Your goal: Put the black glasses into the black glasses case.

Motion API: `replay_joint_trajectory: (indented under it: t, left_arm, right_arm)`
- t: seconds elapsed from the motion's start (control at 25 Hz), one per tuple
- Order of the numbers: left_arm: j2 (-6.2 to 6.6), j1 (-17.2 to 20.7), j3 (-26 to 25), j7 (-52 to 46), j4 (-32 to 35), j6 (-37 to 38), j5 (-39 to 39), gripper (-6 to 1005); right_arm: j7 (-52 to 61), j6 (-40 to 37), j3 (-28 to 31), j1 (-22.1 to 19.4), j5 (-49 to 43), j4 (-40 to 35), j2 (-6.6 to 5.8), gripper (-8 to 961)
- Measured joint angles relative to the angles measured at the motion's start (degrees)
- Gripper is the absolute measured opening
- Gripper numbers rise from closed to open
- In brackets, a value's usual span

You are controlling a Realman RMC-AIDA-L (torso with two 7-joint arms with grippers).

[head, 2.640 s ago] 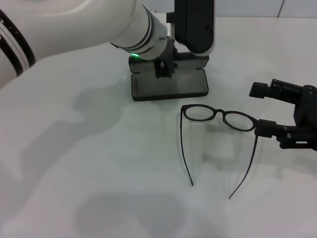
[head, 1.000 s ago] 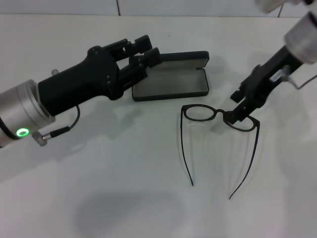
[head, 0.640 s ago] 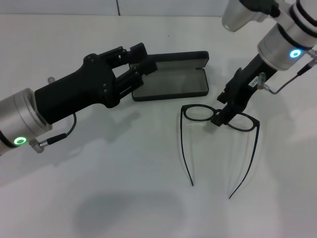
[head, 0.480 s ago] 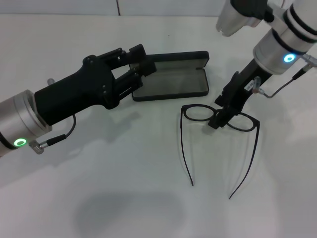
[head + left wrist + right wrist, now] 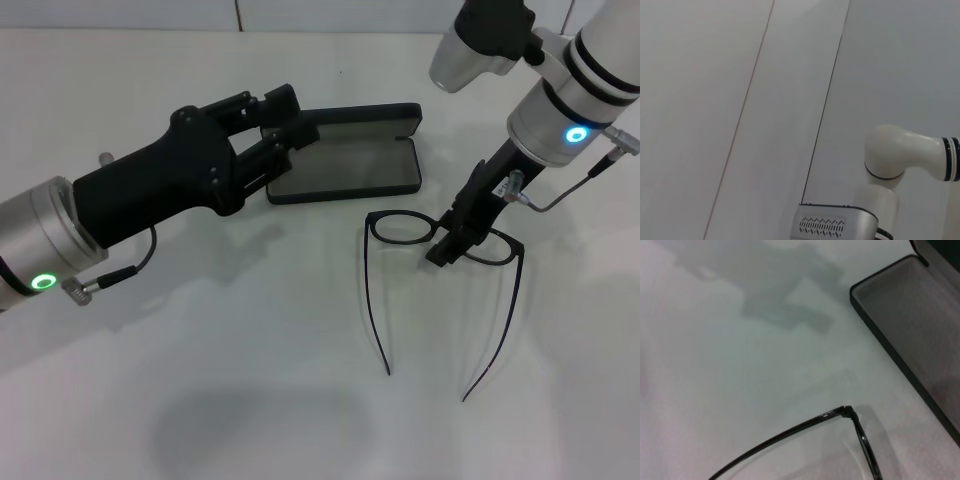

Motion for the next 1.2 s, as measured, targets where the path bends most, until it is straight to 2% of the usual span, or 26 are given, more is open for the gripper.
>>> replay_joint_trajectory:
  t: [0.32,0.64,0.68,0.8,1.0,1.12,1.2]
  left_arm:
    - [0.0,-0.1,0.0,0.0,0.0,0.0,-0.1,333]
    - [0.0,-0.2,-0.1,0.0,-0.9,-0.2,-0.6,318]
    - [0.0,-0.2,-0.1,0.0,-0.9,-0.2,-0.6,316]
    - [0.0,-0.3,-0.4,0.0,-0.9,-0.1,-0.6,311]
    - [0.11,-0.4,-0.7,-0.2,-0.9,1.8,-0.6,302]
    - [0.33,-0.7,-0.8,-0.2,-0.7,4.7,-0.6,296]
    - [0.43,-1.3,-1.0,-0.4,-0.5,6.7,-0.6,293]
  right_arm:
    - [-0.2,1.4,0.0,-0.9,0.5,-0.5,0.18,505]
    - [-0.1,0.8,-0.8,-1.7,0.5,-2.7,0.46,96]
    - [-0.1,0.4,-0.9,-2.4,0.5,-3.9,0.52,96]
    - [1.1,-3.2,-1.4,-6.7,1.8,-12.6,0.73,96]
    - [2.6,-9.4,-3.5,-18.8,10.1,-33.9,0.61,96]
    - [1.5,-9.1,-3.4,-25.6,16.2,-43.9,0.42,96]
    - [-1.3,-7.3,-2.4,-29.6,21.6,-47.1,0.31,96]
